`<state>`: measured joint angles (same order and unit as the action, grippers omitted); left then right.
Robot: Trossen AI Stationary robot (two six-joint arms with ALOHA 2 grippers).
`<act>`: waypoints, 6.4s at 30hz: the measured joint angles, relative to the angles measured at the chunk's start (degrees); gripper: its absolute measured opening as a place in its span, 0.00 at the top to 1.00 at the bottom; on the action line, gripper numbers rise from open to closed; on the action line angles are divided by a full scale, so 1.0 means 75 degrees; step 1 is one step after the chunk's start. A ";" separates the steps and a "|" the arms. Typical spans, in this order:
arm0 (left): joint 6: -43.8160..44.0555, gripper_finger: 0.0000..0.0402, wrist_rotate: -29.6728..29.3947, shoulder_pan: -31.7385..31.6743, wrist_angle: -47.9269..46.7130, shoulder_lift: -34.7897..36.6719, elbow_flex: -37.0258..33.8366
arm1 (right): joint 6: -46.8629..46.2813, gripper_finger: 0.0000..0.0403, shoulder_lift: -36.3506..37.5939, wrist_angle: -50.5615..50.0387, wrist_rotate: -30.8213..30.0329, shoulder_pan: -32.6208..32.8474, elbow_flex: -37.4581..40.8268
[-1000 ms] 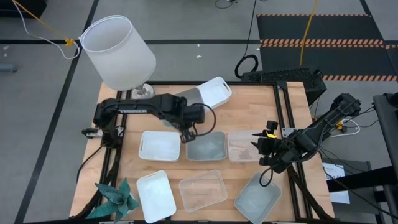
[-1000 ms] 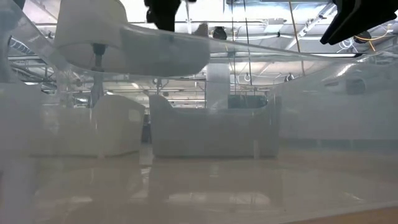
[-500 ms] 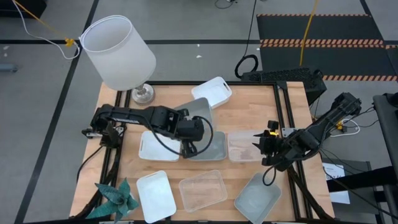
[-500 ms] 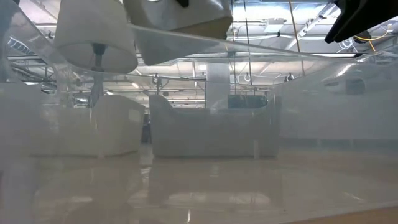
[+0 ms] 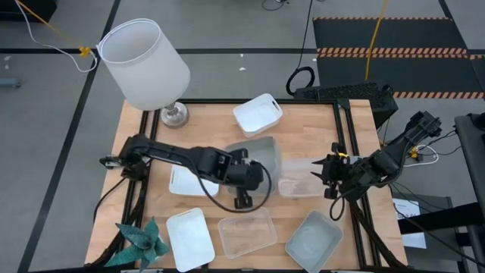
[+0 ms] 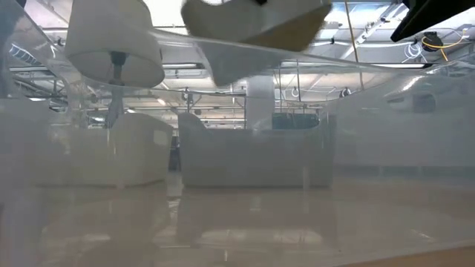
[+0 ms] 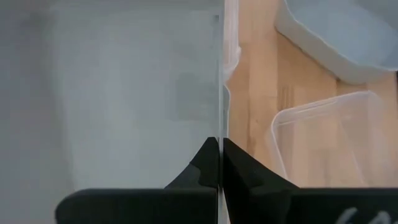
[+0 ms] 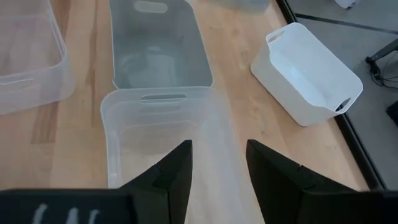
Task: Stack baskets by color
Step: Stack the top gray bin on the middle gray bin, then stack the bottom gray bin on the top stacked gray bins
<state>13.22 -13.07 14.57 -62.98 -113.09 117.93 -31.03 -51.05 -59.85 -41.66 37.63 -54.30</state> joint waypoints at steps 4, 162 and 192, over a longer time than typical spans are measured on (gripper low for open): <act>-0.0207 0.99 0.0015 0.0025 0.0025 -0.0359 0.0000 | 0.0001 0.64 -0.0012 -0.0007 0.0013 0.0000 0.0000; 0.2407 0.78 -0.1742 0.3674 0.0091 -0.0928 -0.0015 | -0.1804 0.64 -0.5463 0.1762 0.5202 0.3077 -0.3695; 0.0768 0.78 -0.2053 0.2915 0.1386 -0.0931 -0.0015 | -0.1095 0.93 -0.6306 0.2224 0.5159 0.3494 -0.2871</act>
<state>18.98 -28.47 36.44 -52.58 -120.07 117.82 -39.24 -98.35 -43.17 -2.97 63.83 -75.83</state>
